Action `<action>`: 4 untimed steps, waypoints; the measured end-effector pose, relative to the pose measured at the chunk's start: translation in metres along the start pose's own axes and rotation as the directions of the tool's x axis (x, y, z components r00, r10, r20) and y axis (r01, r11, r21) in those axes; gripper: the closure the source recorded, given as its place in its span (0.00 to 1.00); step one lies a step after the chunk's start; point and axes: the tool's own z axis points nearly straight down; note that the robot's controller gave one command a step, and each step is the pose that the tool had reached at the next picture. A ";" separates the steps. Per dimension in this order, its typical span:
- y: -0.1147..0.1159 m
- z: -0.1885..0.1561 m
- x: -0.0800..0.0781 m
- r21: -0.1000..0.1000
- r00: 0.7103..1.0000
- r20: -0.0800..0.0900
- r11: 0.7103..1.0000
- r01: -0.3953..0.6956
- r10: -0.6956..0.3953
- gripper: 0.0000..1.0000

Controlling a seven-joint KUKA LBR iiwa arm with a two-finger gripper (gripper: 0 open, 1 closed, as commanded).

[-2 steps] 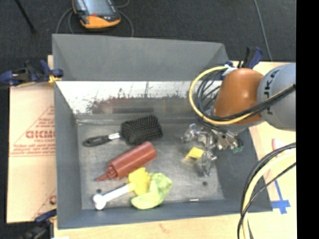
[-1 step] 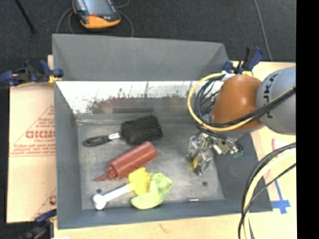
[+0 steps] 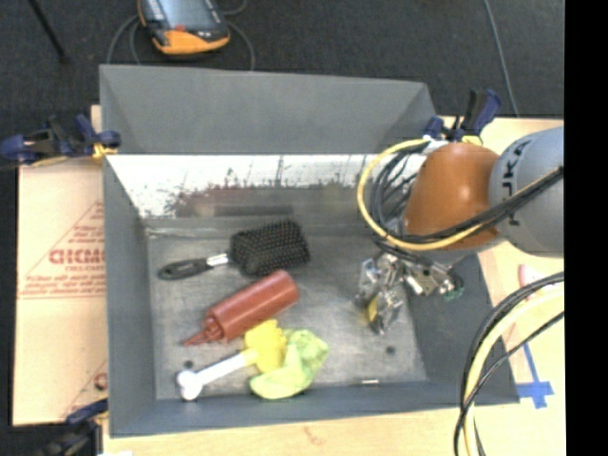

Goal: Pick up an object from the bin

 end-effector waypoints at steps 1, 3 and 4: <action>0.006 -0.087 0.001 -0.006 0.999 -0.007 0.999 -0.032 0.032 0.00; 0.001 -0.070 0.005 0.001 1.000 0.001 1.000 0.025 -0.025 0.00; -0.008 -0.008 0.008 -0.001 0.999 0.001 0.999 0.039 -0.039 0.00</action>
Offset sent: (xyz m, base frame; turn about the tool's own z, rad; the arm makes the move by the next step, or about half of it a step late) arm 0.0000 0.0000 0.0000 0.0000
